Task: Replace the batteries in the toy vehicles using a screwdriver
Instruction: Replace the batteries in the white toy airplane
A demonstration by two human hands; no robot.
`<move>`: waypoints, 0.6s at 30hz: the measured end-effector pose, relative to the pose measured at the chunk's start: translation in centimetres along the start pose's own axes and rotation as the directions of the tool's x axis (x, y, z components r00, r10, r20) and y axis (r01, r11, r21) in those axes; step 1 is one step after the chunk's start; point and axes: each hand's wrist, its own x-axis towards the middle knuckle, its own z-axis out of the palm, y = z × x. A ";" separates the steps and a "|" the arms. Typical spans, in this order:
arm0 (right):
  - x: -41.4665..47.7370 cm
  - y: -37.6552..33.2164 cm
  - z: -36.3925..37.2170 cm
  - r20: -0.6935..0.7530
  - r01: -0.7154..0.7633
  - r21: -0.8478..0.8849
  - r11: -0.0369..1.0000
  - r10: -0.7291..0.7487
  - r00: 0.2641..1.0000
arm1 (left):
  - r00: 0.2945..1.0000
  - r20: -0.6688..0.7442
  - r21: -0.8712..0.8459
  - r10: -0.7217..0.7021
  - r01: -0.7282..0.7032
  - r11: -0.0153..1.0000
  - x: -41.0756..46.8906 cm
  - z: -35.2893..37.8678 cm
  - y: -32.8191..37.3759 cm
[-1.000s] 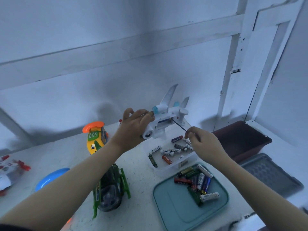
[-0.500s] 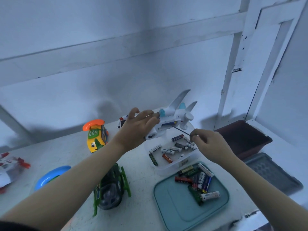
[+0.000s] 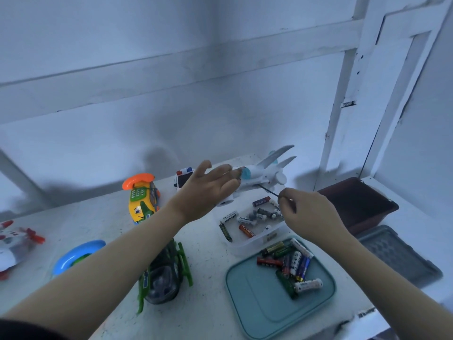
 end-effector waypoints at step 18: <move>0.9 -3.2 -1.5 -0.056 0.124 0.497 0.859 -0.110 0.992 | 0.811 -0.220 -0.311 -0.542 0.469 0.827 2.1 -1.7 -1.5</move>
